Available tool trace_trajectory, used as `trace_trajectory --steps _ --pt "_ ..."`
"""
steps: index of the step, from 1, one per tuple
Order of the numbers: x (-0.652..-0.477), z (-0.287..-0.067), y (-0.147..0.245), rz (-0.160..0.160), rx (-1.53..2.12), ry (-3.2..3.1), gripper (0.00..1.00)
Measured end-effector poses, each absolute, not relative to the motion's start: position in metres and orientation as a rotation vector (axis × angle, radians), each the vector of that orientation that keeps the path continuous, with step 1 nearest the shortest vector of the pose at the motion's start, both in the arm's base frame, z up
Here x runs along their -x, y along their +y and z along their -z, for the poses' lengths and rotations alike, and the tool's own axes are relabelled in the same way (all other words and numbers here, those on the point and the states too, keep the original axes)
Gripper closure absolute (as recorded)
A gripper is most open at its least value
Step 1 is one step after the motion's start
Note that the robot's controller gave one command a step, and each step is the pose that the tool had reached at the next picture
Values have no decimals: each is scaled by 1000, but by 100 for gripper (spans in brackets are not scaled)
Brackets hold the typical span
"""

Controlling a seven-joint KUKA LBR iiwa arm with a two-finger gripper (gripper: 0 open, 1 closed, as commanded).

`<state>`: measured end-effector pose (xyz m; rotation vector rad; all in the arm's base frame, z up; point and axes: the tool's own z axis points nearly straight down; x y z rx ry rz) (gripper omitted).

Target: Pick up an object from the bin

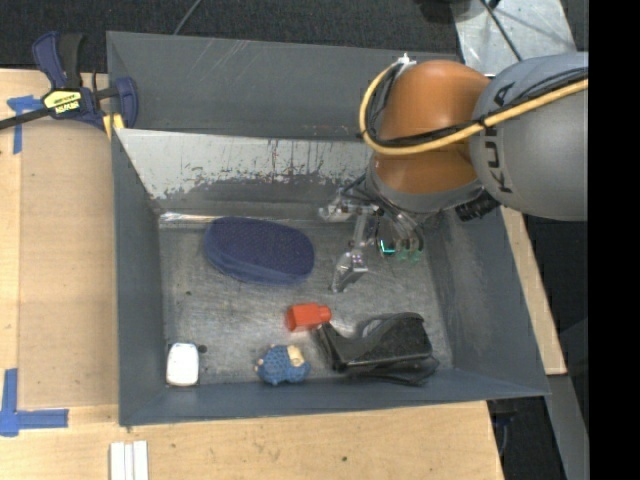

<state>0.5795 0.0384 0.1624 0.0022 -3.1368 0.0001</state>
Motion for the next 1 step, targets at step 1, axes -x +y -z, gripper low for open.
trace_trajectory --steps 1 --pt "-601 -74 94 -1 97 -3152 0"
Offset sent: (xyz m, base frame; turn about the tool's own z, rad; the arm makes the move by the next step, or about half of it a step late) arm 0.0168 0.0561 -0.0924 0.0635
